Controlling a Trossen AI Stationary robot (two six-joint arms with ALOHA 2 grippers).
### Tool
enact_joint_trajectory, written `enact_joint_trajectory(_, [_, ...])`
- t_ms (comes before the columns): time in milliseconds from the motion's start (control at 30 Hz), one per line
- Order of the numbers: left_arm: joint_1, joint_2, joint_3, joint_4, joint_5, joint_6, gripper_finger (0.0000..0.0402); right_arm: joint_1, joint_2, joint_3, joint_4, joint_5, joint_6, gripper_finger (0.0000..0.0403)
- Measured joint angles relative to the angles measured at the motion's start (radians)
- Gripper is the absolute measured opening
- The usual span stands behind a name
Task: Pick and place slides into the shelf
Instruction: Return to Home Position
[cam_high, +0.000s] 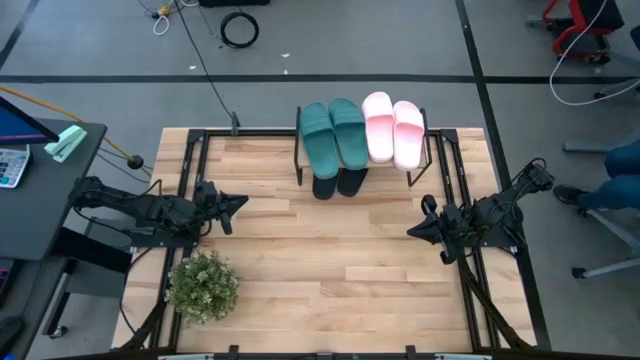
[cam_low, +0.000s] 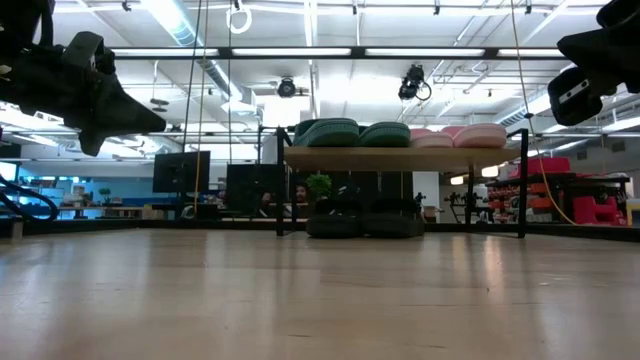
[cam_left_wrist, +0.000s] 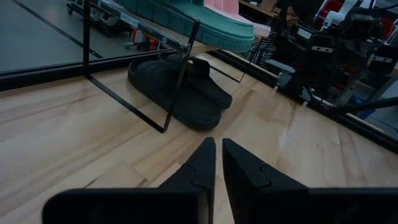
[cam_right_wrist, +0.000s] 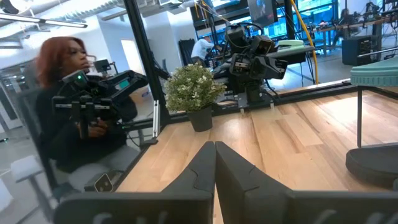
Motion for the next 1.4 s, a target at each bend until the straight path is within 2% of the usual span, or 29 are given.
enact_joint_trajectory(300, [0.000,0.000,0.000,0.000,0.000,0.000,0.0023,0.000,0.000,0.000,0.000,0.000,0.000,0.0014])
enact_joint_trajectory(600, [0.000,0.000,0.000,0.000,0.000,0.000,0.0036,0.000,0.000,0.000,0.000,0.000,0.000,0.0014])
enact_joint_trajectory(967, [0.000,0.000,0.000,0.000,0.000,0.000,0.0023,0.000,0.000,0.000,0.000,0.000,0.000,0.0014])
enact_joint_trajectory(1400, [0.000,0.000,0.000,0.000,0.000,0.000,0.0033,0.000,0.000,0.000,0.000,0.000,0.000,0.0014])
